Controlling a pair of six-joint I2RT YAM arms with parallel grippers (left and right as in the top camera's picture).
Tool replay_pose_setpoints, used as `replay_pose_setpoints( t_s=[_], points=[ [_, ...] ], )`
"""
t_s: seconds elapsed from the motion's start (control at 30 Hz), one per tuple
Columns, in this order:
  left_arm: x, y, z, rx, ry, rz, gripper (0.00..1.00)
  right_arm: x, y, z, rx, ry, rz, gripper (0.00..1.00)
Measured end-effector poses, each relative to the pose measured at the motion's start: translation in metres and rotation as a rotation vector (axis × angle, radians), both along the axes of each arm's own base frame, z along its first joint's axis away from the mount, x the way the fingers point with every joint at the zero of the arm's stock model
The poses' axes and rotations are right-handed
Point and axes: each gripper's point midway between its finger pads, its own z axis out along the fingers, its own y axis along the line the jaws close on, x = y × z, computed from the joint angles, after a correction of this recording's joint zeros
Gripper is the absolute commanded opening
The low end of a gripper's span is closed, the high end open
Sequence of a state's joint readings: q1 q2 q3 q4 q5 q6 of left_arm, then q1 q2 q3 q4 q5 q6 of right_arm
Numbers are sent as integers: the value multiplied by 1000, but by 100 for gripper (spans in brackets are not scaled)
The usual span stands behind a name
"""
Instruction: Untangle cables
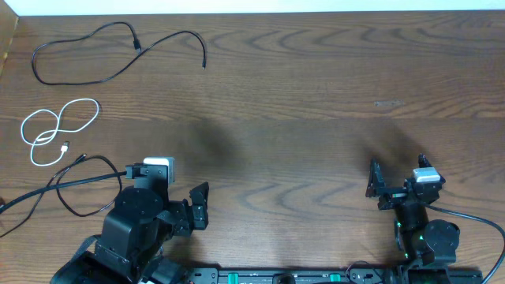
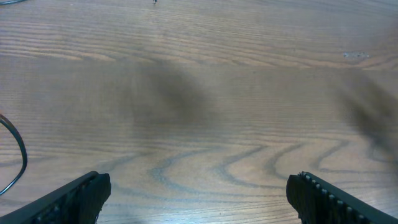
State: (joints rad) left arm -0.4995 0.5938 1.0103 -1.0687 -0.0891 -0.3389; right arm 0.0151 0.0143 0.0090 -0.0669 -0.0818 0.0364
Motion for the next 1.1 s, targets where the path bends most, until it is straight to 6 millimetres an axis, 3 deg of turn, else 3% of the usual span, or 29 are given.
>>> replay_pose_setpoints(
  t_s=[0.5, 0.9, 1.1],
  points=[
    [-1, 1, -1, 4, 6, 0, 97, 0, 0, 0, 0, 0, 0, 99],
    [-11, 16, -15, 31, 77, 53, 98, 0, 0, 0, 0, 0, 0, 99],
    [-5, 21, -4, -1, -39, 47, 98, 0, 0, 0, 0, 0, 0, 99]
  ],
)
